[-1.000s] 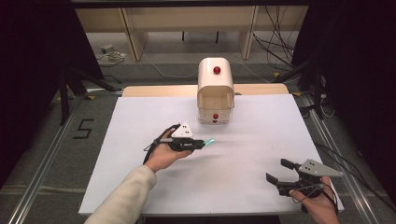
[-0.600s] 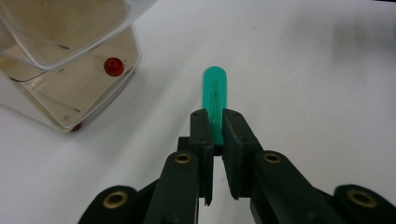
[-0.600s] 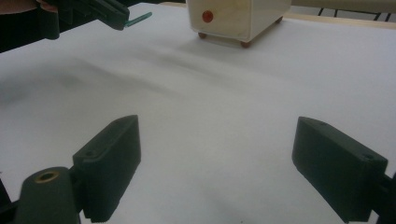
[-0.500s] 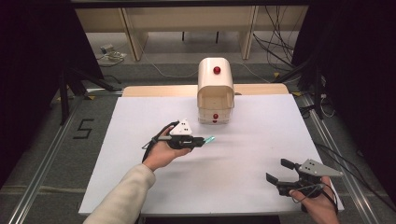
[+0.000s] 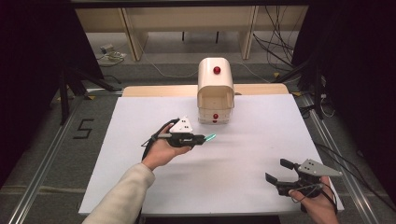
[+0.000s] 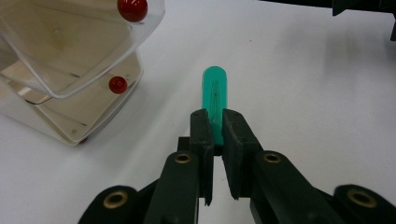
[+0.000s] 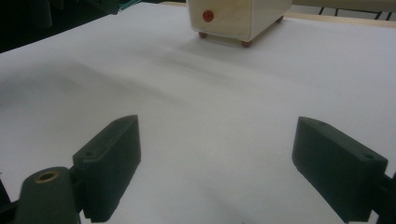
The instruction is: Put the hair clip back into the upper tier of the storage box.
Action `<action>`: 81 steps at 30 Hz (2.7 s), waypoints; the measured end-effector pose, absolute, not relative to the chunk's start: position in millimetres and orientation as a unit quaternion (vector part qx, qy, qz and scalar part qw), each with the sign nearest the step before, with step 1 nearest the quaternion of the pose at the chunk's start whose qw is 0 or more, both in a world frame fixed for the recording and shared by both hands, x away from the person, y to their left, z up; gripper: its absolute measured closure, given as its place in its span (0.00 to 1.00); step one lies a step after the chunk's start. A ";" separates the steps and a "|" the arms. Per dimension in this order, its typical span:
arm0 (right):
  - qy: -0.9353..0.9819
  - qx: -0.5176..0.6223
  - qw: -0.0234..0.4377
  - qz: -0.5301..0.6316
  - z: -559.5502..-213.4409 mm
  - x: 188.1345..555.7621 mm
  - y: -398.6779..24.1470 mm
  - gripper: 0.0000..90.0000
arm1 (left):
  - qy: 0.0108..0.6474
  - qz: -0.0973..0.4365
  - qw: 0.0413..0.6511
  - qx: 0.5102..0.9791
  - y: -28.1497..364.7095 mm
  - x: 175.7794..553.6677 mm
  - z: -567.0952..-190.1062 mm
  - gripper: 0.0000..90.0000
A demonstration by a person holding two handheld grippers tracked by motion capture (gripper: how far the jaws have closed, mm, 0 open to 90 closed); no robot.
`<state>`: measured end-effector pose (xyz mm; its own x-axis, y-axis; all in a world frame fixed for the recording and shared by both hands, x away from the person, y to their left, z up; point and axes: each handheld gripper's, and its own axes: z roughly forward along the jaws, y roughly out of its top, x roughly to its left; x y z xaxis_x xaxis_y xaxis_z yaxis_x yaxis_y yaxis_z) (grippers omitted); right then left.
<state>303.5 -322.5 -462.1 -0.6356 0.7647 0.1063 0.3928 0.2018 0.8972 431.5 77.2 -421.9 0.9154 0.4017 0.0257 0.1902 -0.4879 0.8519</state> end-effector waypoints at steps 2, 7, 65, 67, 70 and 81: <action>0.753 0.385 0.185 0.501 -462.2 303.6 -322.4 0.18 | 0.176 0.108 0.479 0.854 76.6 430.9 -420.2 0.92; 0.752 0.387 0.184 0.501 -462.4 303.5 -322.0 0.18 | 0.174 0.109 0.480 0.853 75.4 429.7 -417.0 0.92; 0.752 0.389 0.182 0.500 -463.0 304.8 -321.8 0.18 | 0.172 0.108 0.483 0.852 69.9 442.5 -378.7 0.92; 0.752 0.389 0.182 0.500 -463.1 304.8 -321.9 0.18 | 0.173 0.108 0.484 0.851 69.6 442.6 -378.3 0.92; 0.751 0.390 0.182 0.500 -463.0 304.9 -321.8 0.18 | 0.173 0.109 0.485 0.850 69.3 442.9 -377.5 0.92; 0.752 0.389 0.182 0.500 -463.2 305.1 -322.0 0.18 | 0.172 0.106 0.484 0.851 68.6 445.5 -374.4 0.92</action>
